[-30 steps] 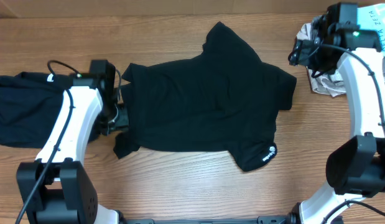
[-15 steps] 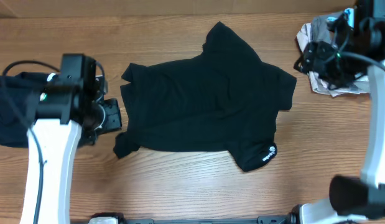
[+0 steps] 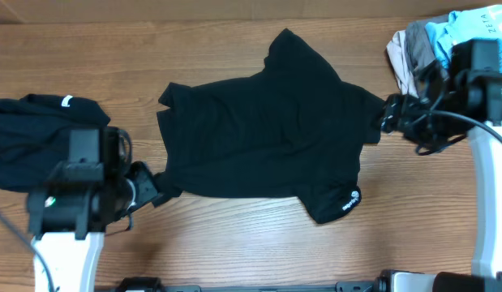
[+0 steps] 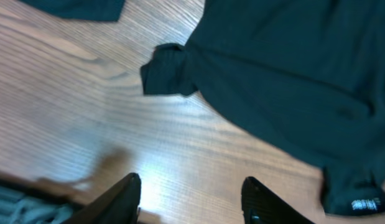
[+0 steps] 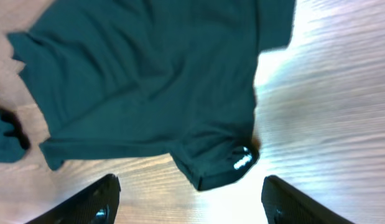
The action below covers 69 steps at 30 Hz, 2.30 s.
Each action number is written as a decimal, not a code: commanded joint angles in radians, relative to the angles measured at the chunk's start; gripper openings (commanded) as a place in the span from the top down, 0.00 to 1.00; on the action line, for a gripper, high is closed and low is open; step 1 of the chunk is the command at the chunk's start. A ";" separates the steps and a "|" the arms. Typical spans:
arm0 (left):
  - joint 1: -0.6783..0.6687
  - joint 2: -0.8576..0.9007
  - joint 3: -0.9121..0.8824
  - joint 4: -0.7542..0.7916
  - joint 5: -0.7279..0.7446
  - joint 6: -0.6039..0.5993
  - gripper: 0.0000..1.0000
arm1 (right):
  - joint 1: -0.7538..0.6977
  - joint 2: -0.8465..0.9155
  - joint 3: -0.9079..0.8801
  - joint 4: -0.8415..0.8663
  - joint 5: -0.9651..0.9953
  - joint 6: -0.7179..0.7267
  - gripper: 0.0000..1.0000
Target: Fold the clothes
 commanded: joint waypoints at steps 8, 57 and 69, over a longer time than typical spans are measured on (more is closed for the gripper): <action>-0.006 0.173 -0.239 0.314 -0.029 -0.051 0.27 | -0.002 -0.007 -0.253 0.112 -0.109 -0.004 0.23; 0.241 0.570 -0.236 0.684 0.179 0.066 0.43 | -0.002 -0.007 -0.254 0.084 -0.034 0.034 0.29; 0.168 0.681 -0.236 0.722 0.177 0.440 0.48 | -0.002 -0.007 -0.254 0.077 -0.034 0.034 0.29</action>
